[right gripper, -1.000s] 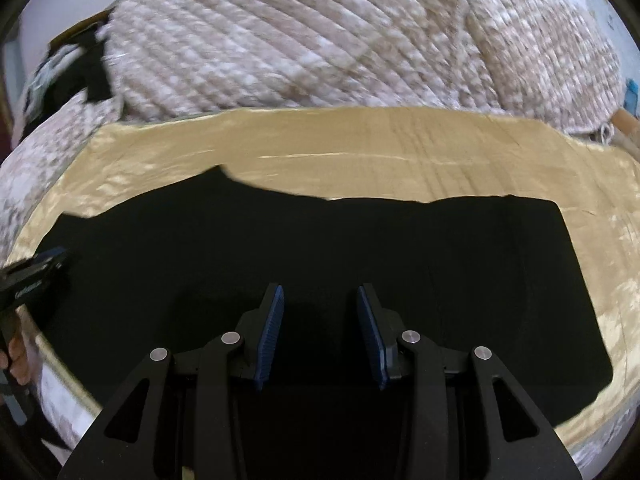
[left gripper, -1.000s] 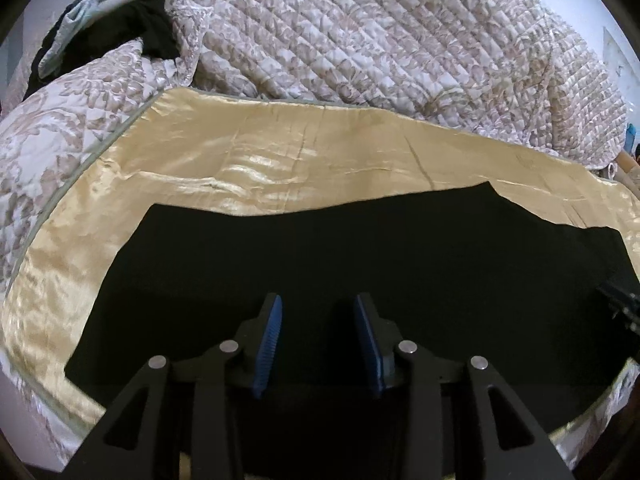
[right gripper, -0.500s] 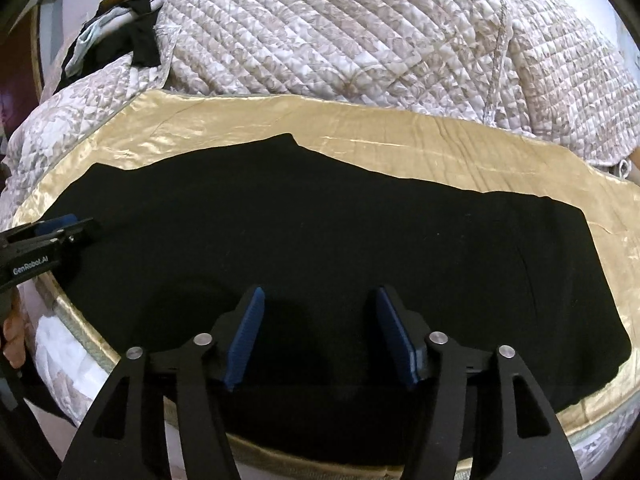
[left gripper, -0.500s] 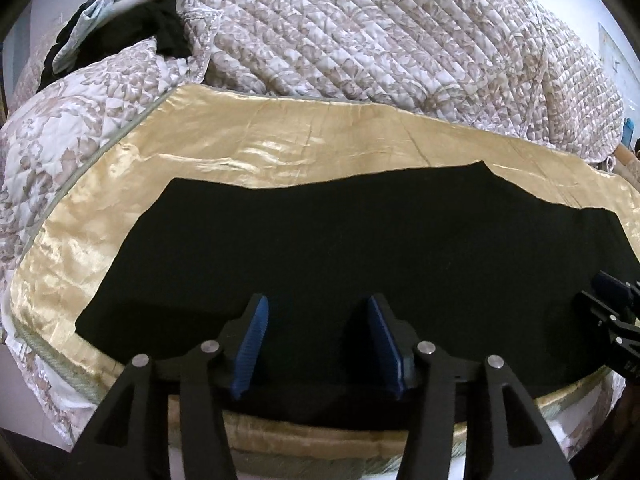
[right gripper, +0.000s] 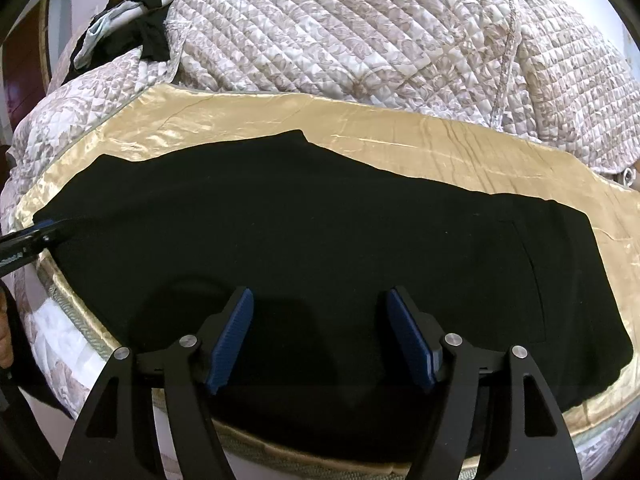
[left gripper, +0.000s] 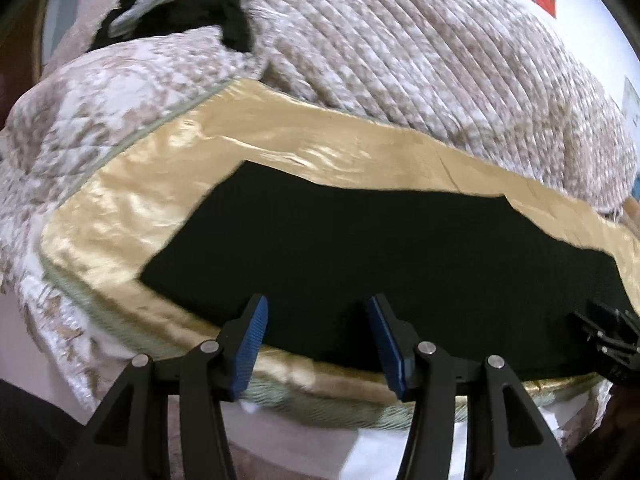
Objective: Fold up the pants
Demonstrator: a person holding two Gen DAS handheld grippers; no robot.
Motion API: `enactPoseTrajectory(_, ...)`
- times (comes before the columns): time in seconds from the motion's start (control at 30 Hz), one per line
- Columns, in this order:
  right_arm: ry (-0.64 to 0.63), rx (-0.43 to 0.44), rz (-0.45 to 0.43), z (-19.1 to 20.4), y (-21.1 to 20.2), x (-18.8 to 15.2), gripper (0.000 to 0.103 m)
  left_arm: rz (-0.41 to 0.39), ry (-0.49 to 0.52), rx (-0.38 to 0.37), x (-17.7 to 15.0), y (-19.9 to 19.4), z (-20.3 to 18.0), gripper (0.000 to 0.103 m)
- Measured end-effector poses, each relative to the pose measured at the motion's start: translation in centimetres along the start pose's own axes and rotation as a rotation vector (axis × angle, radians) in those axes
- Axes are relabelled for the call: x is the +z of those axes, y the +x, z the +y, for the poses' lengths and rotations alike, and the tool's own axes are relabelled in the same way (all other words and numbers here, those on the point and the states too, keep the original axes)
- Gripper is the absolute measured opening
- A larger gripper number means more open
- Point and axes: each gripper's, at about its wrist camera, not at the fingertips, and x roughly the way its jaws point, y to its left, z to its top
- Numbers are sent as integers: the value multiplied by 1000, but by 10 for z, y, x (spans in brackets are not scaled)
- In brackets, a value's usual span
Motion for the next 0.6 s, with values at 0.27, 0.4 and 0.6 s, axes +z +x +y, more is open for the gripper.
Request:
enactPoseTrajectory(0.27,-3,-7,2,1,1,1,71,0,-256,25,-4,-4,62,55)
enactPoseTrajectory(0.4,-3,-8,2,1,1,1,71,2,-284,5,-6,0,66,55)
enactPoseTrajectory(0.6,-3,-8,3,2,1,2,72,-8,-346,-38,5,14,75,55)
